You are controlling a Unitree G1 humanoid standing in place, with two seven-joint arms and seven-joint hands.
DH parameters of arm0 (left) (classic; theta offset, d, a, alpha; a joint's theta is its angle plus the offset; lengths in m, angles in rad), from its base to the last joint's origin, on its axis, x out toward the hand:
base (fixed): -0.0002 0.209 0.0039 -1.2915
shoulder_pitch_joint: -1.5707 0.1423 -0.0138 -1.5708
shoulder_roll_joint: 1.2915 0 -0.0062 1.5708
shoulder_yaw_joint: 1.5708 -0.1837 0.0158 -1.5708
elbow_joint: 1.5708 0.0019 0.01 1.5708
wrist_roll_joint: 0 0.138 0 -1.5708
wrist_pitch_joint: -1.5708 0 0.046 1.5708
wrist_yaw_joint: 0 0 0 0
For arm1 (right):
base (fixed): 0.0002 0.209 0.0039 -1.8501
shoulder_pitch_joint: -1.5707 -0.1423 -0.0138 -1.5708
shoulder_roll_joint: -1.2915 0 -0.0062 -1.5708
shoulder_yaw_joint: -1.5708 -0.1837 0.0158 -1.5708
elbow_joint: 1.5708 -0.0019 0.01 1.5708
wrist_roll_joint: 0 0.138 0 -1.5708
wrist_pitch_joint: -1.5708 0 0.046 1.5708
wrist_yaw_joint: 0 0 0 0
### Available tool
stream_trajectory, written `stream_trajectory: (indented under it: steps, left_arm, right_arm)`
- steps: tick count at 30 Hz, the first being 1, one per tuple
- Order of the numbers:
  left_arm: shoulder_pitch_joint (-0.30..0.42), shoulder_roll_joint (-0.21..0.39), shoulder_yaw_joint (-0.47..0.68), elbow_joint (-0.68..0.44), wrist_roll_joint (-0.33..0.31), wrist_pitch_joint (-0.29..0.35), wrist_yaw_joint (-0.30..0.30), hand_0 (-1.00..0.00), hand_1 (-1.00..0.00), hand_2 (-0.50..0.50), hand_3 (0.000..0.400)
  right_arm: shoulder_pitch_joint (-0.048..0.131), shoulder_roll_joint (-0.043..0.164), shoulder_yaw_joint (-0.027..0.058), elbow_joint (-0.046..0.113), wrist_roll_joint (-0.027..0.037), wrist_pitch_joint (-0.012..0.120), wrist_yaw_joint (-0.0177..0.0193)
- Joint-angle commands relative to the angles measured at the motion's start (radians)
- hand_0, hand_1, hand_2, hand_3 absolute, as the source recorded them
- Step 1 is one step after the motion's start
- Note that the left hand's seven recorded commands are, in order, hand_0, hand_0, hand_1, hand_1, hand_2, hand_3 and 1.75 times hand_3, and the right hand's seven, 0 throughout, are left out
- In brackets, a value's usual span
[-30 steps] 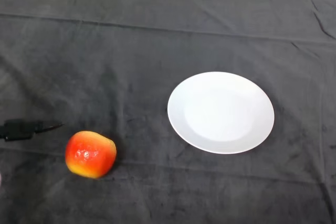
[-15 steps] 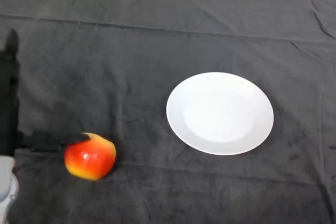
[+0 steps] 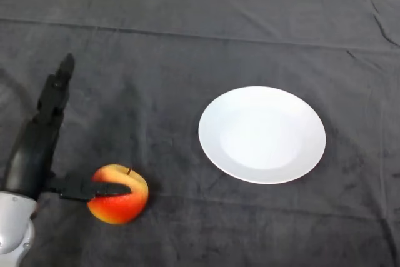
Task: Move the apple to the plate
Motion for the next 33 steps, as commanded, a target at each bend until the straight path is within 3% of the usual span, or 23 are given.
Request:
stream_trajectory:
  steps: [1, 12, 33]
  left_arm:
    - [0.033, 0.064, -0.022, -0.081, 0.008, 0.025, -0.016, 0.0, 0.0, 0.0, 0.0]
    - [0.056, 0.063, -0.048, -0.126, 0.039, 0.067, -0.035, 0.0, 0.0, 0.0, 0.0]
    - [0.003, 0.002, -0.176, -0.017, 0.15, 0.108, -0.01, 0.0, 0.0, 0.0, 0.0]
  right_arm:
    - [-0.016, 0.002, -0.0086, -0.054, 0.0145, 0.0, -0.0158]
    - [-0.015, 0.003, -0.008, -0.057, 0.0147, 0.0, -0.0172]
    - [-0.014, 0.004, -0.0072, -0.059, 0.0152, 0.0, -0.0188]
